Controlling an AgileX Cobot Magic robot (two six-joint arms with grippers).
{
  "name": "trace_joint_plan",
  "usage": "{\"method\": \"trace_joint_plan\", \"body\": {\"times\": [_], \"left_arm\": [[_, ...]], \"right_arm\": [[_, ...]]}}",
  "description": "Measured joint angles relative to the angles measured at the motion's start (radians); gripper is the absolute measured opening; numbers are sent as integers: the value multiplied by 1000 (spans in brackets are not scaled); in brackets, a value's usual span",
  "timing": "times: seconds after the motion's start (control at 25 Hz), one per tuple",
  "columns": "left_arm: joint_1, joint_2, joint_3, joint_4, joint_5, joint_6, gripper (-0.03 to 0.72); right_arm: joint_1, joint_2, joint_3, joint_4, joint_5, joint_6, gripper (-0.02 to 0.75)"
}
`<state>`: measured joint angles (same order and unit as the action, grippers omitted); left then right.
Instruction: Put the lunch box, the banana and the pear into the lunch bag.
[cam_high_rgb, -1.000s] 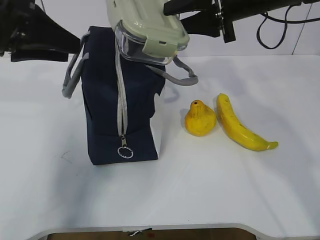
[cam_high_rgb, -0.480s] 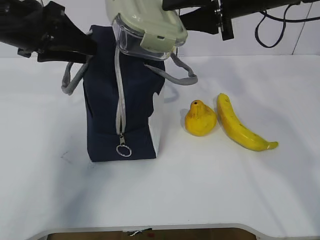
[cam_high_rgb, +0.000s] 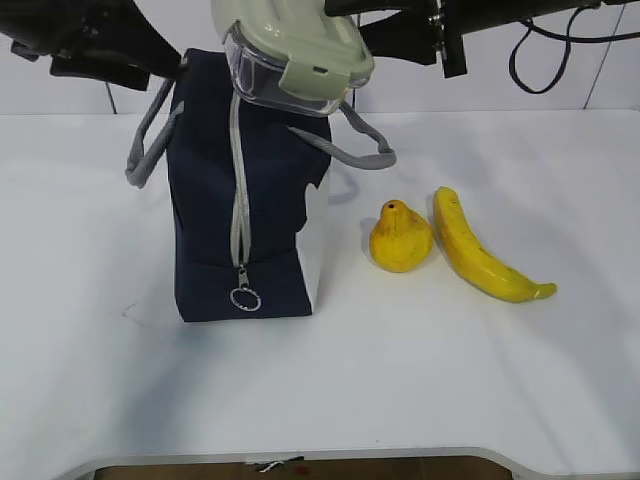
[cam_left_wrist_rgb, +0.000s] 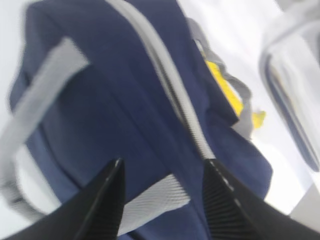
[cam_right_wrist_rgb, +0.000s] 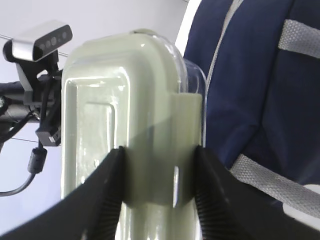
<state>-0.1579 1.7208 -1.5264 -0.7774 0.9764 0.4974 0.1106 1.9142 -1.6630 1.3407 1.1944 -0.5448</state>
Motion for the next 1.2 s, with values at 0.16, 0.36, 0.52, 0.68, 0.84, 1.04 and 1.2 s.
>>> {"method": "trace_joint_plan", "body": {"times": [0.16, 0.36, 0.52, 0.68, 0.84, 1.04, 1.2], "left_arm": [[0, 24, -19, 18, 16, -31, 391], [0, 86, -20, -2, 34, -38, 391], [0, 93, -20, -40, 36, -40, 391], [0, 93, -22, -72, 36, -40, 398], [0, 95, -22, -86, 36, -40, 402], [0, 125, -22, -99, 34, -40, 402], [0, 141, -22, -106, 32, -40, 342]], "right_arm": [[0, 0, 0, 5, 0, -4, 337], [0, 0, 0, 19, 0, -7, 337], [0, 0, 0, 23, 0, -8, 337], [0, 0, 0, 23, 0, -8, 337], [0, 0, 0, 23, 0, -8, 337], [0, 0, 0, 23, 0, -8, 337], [0, 0, 0, 23, 0, -8, 337]]}}
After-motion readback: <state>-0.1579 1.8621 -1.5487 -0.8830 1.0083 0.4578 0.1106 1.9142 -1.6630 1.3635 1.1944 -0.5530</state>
